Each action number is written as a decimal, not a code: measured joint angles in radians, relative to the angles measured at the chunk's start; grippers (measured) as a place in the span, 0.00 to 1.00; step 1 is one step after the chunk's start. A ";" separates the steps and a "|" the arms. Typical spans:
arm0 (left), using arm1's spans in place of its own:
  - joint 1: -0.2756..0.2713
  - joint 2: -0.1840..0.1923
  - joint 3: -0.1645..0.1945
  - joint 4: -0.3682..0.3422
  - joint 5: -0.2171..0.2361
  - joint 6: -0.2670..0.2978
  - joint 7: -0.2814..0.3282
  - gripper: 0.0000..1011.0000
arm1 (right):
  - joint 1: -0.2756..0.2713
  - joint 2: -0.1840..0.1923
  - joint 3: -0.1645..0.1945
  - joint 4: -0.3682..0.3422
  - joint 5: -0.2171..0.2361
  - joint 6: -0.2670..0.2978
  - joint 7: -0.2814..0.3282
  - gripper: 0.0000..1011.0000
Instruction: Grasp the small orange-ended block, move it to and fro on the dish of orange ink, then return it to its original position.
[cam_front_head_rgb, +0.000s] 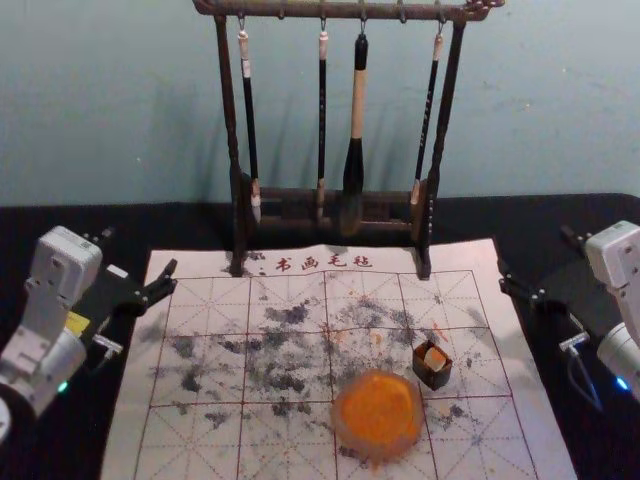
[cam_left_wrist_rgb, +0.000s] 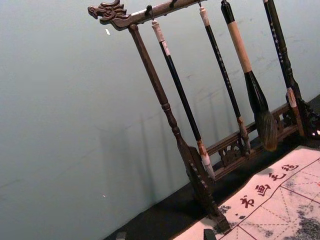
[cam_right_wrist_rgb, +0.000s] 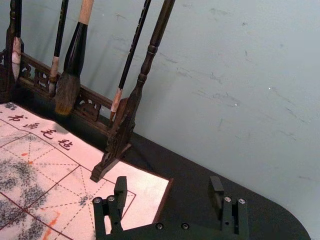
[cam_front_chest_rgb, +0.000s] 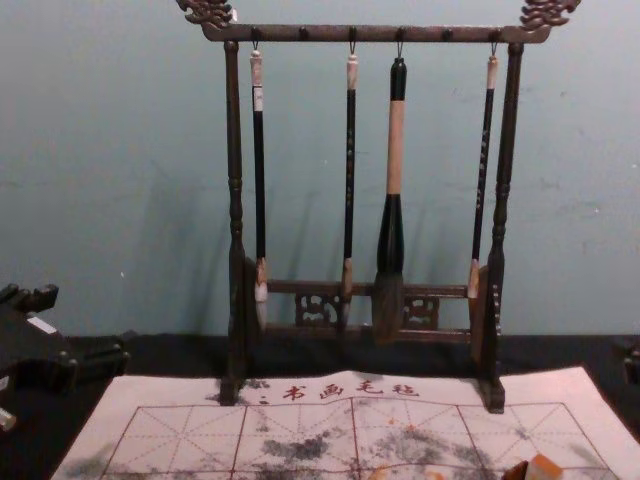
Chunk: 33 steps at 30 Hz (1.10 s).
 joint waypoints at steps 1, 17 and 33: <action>0.000 0.000 0.000 0.000 0.000 0.000 0.000 0.99 | 0.000 0.000 0.000 0.000 0.000 0.000 0.000 0.99; 0.000 0.000 0.000 0.000 0.000 0.000 0.000 0.99 | 0.000 0.000 0.000 0.000 0.000 0.000 0.000 0.99; 0.000 0.000 0.000 0.000 0.000 0.000 0.000 0.99 | -0.078 0.052 0.068 -0.134 0.058 0.012 0.098 0.99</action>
